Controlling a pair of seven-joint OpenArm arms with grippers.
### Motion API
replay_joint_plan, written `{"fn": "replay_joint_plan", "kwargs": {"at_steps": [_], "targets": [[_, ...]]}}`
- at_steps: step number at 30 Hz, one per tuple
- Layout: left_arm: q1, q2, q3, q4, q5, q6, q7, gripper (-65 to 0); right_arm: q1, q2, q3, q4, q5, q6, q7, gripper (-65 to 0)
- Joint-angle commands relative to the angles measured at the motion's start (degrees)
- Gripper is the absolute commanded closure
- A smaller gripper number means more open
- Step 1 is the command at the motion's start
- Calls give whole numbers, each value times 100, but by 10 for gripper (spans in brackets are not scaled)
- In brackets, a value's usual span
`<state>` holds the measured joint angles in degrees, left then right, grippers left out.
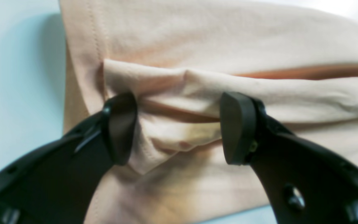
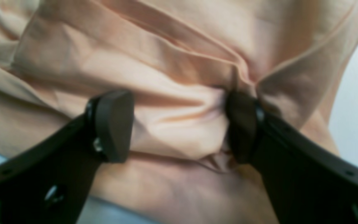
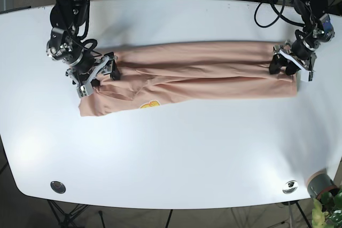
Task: Fold the T-shirt properly
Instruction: 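Regrasp the opposite folded end with the left gripper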
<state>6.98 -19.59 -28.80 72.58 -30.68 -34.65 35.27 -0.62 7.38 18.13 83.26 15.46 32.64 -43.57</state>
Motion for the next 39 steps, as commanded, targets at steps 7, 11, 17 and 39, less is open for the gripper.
{"fn": "replay_joint_plan", "kwargs": {"at_steps": [7, 11, 17, 39], "targets": [[-281, -84, -61, -335, 206, 156, 276, -396, 515, 339, 29, -410, -241, -201, -236, -452], [-254, -58, -219, -273, 162, 138, 293, -396, 497, 330, 29, -243, -241, -201, -263, -452], [71, 258, -975, 844, -119, 120, 539, -399, 313, 304, 29, 100, -232, -174, -263, -452], [-527, 223, -1529, 378, -998, 156, 1339, -526, 286, 111, 2, 82, -232, -157, -254, -452]]}}
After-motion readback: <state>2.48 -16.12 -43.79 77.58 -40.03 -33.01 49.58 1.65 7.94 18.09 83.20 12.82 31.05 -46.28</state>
